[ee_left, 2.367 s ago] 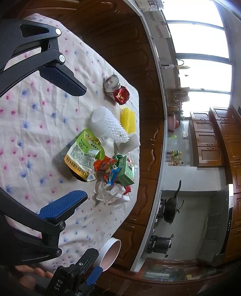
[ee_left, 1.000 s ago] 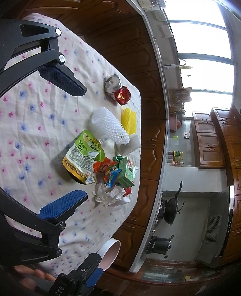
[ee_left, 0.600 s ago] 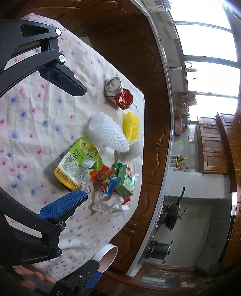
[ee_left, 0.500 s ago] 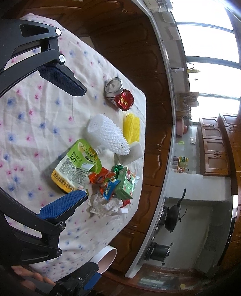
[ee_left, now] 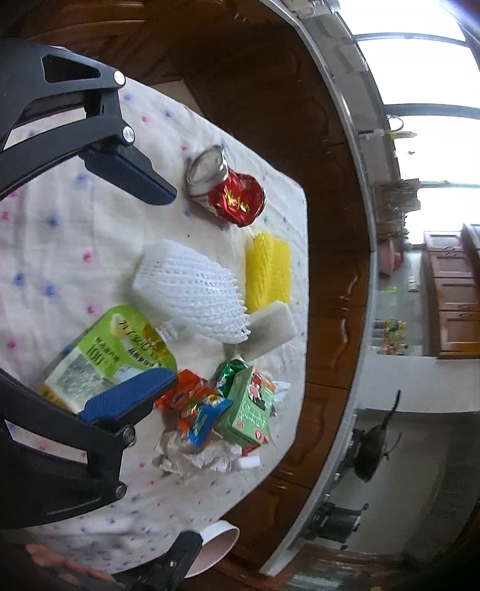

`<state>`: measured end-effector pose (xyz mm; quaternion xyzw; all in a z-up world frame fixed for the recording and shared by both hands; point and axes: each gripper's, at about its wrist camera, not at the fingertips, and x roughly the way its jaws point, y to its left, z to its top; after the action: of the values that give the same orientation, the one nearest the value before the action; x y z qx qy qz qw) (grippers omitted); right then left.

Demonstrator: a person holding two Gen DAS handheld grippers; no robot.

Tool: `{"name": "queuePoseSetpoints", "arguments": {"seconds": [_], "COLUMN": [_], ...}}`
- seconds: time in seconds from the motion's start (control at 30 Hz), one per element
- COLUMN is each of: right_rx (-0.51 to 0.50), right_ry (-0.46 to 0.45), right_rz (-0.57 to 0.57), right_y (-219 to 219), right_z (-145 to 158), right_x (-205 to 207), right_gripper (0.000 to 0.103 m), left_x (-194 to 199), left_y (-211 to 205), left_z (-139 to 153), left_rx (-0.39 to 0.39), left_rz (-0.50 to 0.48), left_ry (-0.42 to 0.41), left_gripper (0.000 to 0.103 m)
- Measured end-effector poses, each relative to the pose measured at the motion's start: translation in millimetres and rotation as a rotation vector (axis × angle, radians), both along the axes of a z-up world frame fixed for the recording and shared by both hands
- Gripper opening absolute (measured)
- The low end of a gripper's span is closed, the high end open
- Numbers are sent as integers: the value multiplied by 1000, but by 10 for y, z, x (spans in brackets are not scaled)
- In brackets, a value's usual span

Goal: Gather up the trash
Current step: 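Grasp the white plastic bag with the right tool while the left tool grasps the white foam net, then carry both items to the pink bin and open both tools to drop them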

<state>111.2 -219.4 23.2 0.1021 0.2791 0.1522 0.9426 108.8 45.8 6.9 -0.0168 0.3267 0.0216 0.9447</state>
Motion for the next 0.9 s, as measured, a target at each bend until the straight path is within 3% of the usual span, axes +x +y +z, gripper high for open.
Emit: {"name": "queuePoseSetpoints", "arguments": {"seconds": [0.03,0.13,0.27,0.37,0.43,0.47,0.53,0.7,0.9], "right_rx": [-1,11,20,19,17,19,31,31,71], "right_ry": [27,85,132,169,192,209,224,188,138], "right_rz": [1,8,11,19,24,27,38,58,51], "right_y": [8,31,61,104,145,155,156,158,-9], "right_z": [-31,-122,-220,-283,-341,-388,-437,-361,-185], "right_x": [85,293,544,685,763,811,883,809,601], "right_gripper": [75,66,61,59,50,47,32,15,15], "left_x": [69,242,454,560,614,634,649,517,328], "left_y": [2,10,16,5,31,45,66,76,-71], "left_z": [-16,-73,-170,-255,-312,-328,-350,-209,175], "left_rx": [-1,6,14,15,0,-16,-33,-37,-91], "left_rz": [-9,-17,-29,-41,-41,-44,-50,-54,-116], "left_ry": [15,48,97,139,168,179,194,145,68], "left_gripper": [90,87,79,68,45,40,13,9,8]}}
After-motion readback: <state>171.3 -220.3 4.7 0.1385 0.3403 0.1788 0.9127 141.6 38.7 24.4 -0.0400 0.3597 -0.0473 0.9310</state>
